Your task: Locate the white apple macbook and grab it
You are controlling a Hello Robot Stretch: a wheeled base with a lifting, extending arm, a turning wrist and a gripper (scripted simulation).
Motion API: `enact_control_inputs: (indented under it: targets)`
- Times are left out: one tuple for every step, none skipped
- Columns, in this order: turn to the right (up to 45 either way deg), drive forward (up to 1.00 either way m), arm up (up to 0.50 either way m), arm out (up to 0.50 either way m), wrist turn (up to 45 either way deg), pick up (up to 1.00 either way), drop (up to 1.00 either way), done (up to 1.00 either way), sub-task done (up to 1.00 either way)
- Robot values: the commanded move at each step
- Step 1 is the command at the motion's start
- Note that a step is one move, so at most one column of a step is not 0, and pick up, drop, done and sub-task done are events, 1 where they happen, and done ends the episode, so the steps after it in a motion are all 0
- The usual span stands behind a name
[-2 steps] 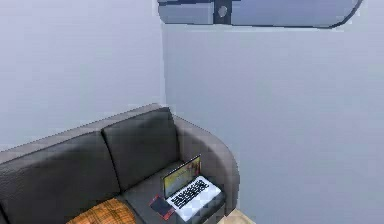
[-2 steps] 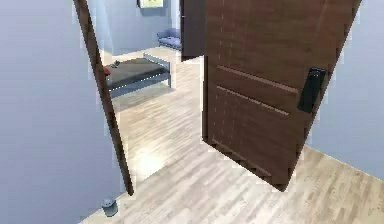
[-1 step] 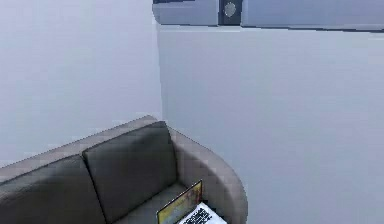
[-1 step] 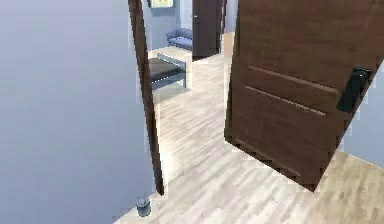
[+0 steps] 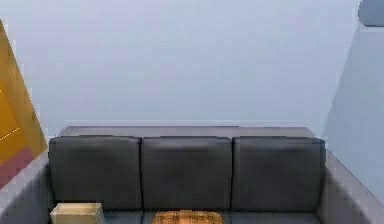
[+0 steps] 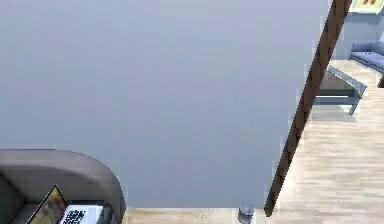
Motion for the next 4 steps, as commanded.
enact_control_inputs:
  targets:
    - [-39.0,0.0,0.0,0.0,0.0,0.0,0.0,0.0,0.0]
    - [0.0,0.0,0.42,0.0,0.0,0.0,0.0,0.0,0.0]
    - [0.0,0.0,0.0,0.34,0.0,0.0,0.0,0.0,0.0]
    - [0.0,0.0,0.0,0.0,45.0,0.0,0.0,0.0,0.0]
